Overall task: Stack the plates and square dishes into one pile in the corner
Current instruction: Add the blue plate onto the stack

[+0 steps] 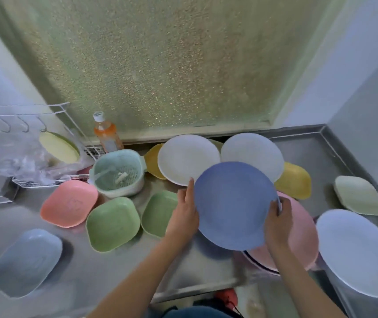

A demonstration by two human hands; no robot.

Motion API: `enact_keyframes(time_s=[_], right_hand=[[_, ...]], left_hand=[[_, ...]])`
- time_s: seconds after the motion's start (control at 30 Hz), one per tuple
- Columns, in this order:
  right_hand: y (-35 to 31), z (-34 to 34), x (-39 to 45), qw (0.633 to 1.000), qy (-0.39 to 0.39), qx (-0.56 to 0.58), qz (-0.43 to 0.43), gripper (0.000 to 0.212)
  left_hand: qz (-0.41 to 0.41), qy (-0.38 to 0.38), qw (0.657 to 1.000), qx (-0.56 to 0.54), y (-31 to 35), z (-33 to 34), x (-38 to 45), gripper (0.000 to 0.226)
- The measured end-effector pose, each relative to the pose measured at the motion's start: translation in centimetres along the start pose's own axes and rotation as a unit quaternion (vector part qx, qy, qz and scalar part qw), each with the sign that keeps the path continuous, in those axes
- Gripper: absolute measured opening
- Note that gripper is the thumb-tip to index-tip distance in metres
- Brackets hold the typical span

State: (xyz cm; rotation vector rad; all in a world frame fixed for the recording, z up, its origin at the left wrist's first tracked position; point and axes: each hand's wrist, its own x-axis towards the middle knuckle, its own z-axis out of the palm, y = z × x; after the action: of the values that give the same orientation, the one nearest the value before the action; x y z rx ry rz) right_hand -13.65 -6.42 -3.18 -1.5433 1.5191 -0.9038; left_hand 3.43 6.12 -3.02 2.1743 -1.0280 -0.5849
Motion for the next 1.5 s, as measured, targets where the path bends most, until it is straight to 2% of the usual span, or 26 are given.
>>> enact_keyframes(time_s=[0.1, 0.17, 0.23, 0.33, 0.53, 0.67, 0.87, 0.97, 1.03, 1.1, 1.2, 1.27, 1.33, 1.4, 1.5], right_hand=[[2.7, -4.2, 1.8, 0.994, 0.042, -0.103, -0.014, 0.011], [5.5, -5.9, 3.2, 0.985, 0.075, -0.152, -0.015, 0.01], [7.7, -7.1, 4.3, 0.974, 0.07, -0.217, 0.005, 0.014], [10.1, -8.6, 5.2, 0.958, 0.045, -0.283, 0.022, 0.02], [11.3, -8.3, 5.9, 0.971, -0.018, -0.236, 0.042, 0.027], [11.5, -8.2, 6.2, 0.964, -0.068, -0.256, 0.024, 0.045], [12.3, -8.2, 6.5, 0.958, -0.082, -0.274, 0.012, 0.051], [12.5, -8.2, 6.7, 0.962, -0.078, -0.262, 0.009, 0.049], [12.3, -8.5, 6.6, 0.977, -0.059, -0.202, 0.012, 0.044], [12.2, -9.4, 6.3, 0.989, -0.004, -0.144, 0.03, 0.041], [13.5, -11.5, 5.8, 0.976, 0.062, -0.19, 0.081, 0.041], [15.1, -13.1, 5.3, 0.948, 0.011, -0.301, 0.103, 0.04], [16.5, -14.3, 4.6, 0.912, -0.065, -0.397, 0.087, 0.041], [17.4, -14.9, 4.1, 0.898, -0.109, -0.422, 0.066, 0.047], [17.2, -15.1, 4.0, 0.886, -0.122, -0.442, 0.067, 0.051]], left_hand=[[0.005, -0.028, 0.999, -0.018, 3.0, 3.9, 0.3, 0.069], [0.058, -0.046, 0.997, 0.012, 4.5, 6.2, 0.0, 0.065], [0.094, -0.069, 0.992, 0.048, 5.6, 8.1, -0.4, 0.067], [0.083, -0.073, 0.993, 0.033, 6.5, 9.9, -0.5, 0.065], [0.004, -0.163, 0.984, 0.074, 5.8, 10.2, 0.5, 0.066], [0.001, -0.166, 0.983, 0.081, 5.8, 10.8, 1.2, 0.068], [-0.022, -0.167, 0.984, 0.054, 5.7, 11.3, 1.4, 0.064], [-0.016, -0.17, 0.983, 0.072, 6.0, 11.4, 1.5, 0.057], [-0.032, -0.172, 0.982, 0.066, 5.9, 11.5, 1.7, 0.052], [-0.06, -0.167, 0.983, 0.043, 5.3, 11.5, 2.2, 0.043], [-0.081, -0.154, 0.984, 0.046, 5.0, 11.3, 2.9, 0.032], [-0.091, -0.145, 0.984, 0.049, 5.1, 11.4, 3.1, 0.023], [-0.089, -0.144, 0.983, 0.068, 5.1, 11.7, 3.3, 0.018], [-0.083, -0.142, 0.983, 0.084, 5.2, 11.9, 3.5, 0.017], [-0.098, -0.123, 0.986, 0.056, 5.2, 12.0, 3.6, 0.023]])
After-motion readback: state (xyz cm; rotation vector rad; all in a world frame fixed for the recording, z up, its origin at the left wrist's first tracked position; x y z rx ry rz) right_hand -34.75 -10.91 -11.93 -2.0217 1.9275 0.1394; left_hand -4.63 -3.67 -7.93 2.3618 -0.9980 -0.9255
